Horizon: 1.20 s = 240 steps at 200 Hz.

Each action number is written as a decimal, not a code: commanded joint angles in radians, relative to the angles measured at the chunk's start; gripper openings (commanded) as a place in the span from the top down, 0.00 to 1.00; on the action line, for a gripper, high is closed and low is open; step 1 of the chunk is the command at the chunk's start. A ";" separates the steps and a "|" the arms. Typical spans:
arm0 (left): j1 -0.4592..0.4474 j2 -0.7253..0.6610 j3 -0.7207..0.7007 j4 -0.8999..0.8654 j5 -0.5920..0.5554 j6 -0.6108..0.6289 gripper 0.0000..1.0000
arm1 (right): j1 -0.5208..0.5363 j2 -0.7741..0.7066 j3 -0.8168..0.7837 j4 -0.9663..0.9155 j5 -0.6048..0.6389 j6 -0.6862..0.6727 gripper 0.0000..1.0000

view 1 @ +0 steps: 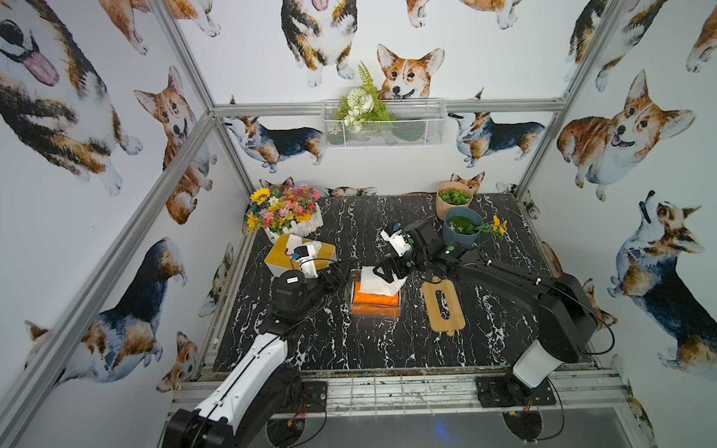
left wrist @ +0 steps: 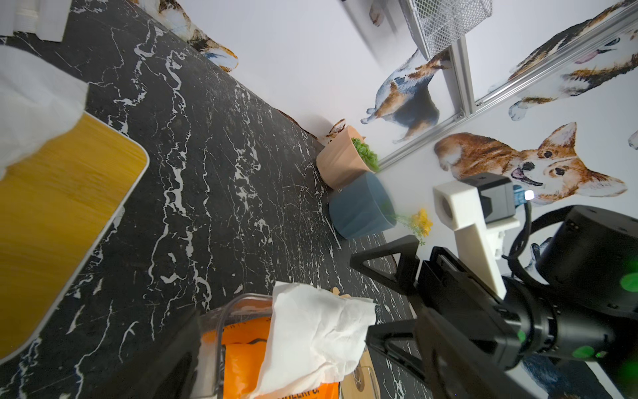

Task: Put the tissue paper into the tissue box
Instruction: Pull the paper towel from the tissue box.

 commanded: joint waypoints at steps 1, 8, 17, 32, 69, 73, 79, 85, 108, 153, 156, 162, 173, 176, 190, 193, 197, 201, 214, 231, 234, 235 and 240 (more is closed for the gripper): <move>0.004 -0.001 0.000 0.002 0.009 0.018 0.00 | 0.000 0.069 0.069 -0.120 -0.031 -0.150 0.03; 0.004 -0.001 -0.002 0.002 0.010 0.018 0.00 | -0.001 0.099 0.099 -0.146 -0.033 -0.170 0.04; 0.006 -0.001 -0.005 0.002 0.010 0.018 0.00 | -0.001 0.135 0.137 -0.176 -0.038 -0.190 0.07; 0.009 -0.001 -0.006 0.001 0.012 0.018 0.00 | -0.001 0.190 0.197 -0.219 -0.054 -0.210 0.19; 0.018 -0.009 -0.008 -0.004 0.015 0.023 0.00 | -0.001 0.276 0.290 -0.298 -0.127 -0.233 0.49; 0.020 -0.009 -0.008 -0.004 0.015 0.023 0.00 | -0.001 0.279 0.293 -0.303 -0.130 -0.233 0.53; 0.022 -0.010 -0.010 -0.004 0.016 0.023 0.00 | -0.001 0.280 0.295 -0.306 -0.133 -0.233 0.57; 0.022 -0.010 -0.010 -0.004 0.016 0.023 0.00 | -0.001 0.277 0.293 -0.307 -0.136 -0.234 0.61; 0.025 -0.004 -0.012 0.000 0.020 0.021 0.00 | 0.000 0.248 0.277 -0.293 -0.143 -0.234 0.70; 0.026 0.000 -0.017 0.009 0.021 0.015 0.00 | 0.003 0.178 0.245 -0.257 -0.139 -0.236 0.72; 0.026 0.001 -0.017 0.009 0.021 0.015 0.00 | 0.003 0.177 0.244 -0.258 -0.138 -0.235 0.73; 0.026 -0.001 -0.016 0.009 0.019 0.015 0.00 | 0.005 0.173 0.241 -0.258 -0.137 -0.236 0.74; 0.026 0.001 -0.014 0.009 0.019 0.014 0.00 | 0.007 0.170 0.233 -0.258 -0.137 -0.240 0.77; 0.026 0.001 -0.013 0.009 0.020 0.014 0.00 | 0.008 0.170 0.231 -0.258 -0.139 -0.242 0.78; 0.026 0.003 -0.011 0.009 0.021 0.013 0.00 | 0.011 0.172 0.224 -0.261 -0.142 -0.243 0.85; 0.026 0.004 -0.011 0.009 0.021 0.013 0.00 | 0.012 0.173 0.224 -0.263 -0.143 -0.243 0.87; 0.026 0.004 -0.010 0.008 0.022 0.013 0.00 | 0.013 0.173 0.223 -0.266 -0.145 -0.243 0.89; 0.026 0.005 -0.010 0.009 0.022 0.013 0.00 | 0.014 0.173 0.222 -0.267 -0.146 -0.243 0.91; 0.026 0.006 -0.008 0.008 0.022 0.015 0.00 | 0.022 0.170 0.218 -0.268 -0.153 -0.242 0.96; 0.027 0.006 -0.006 0.008 0.022 0.015 0.00 | 0.036 0.157 0.212 -0.265 -0.152 -0.238 0.98; 0.027 0.007 -0.006 0.008 0.022 0.015 0.00 | 0.038 0.154 0.211 -0.265 -0.150 -0.237 0.98; 0.027 0.007 -0.006 0.008 0.022 0.016 0.00 | 0.039 0.152 0.211 -0.265 -0.150 -0.236 0.98; 0.027 0.006 -0.006 0.007 0.022 0.016 0.00 | 0.044 0.147 0.209 -0.263 -0.148 -0.234 0.98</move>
